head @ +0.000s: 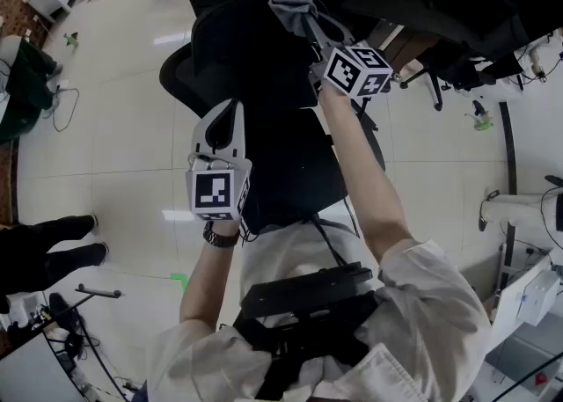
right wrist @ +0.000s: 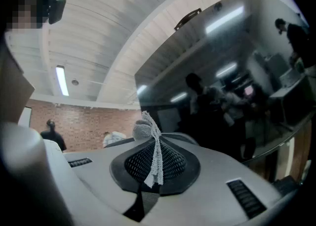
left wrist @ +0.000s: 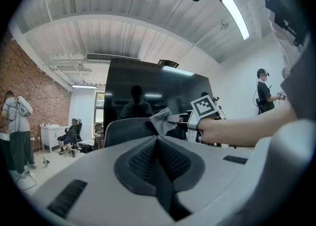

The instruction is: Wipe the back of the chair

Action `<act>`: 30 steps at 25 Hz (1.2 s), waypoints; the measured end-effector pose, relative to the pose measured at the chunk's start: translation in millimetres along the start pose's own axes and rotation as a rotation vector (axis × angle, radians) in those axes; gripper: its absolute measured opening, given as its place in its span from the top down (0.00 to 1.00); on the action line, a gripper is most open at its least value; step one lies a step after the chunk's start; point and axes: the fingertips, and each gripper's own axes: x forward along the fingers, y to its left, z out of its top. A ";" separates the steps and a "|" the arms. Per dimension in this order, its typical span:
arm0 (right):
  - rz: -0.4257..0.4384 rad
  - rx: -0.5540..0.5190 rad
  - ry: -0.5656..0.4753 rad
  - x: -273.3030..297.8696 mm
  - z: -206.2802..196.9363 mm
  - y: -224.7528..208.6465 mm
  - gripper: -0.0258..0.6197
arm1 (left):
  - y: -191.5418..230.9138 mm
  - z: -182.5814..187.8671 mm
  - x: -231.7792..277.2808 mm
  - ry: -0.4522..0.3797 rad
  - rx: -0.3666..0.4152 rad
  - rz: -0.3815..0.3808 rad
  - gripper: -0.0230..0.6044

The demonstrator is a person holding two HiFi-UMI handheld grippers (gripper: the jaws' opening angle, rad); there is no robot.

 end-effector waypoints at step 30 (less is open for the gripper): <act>-0.275 0.170 0.049 -60.1 -85.6 -38.1 0.93 | 21.6 -45.1 -45.8 0.131 -0.078 -0.005 0.95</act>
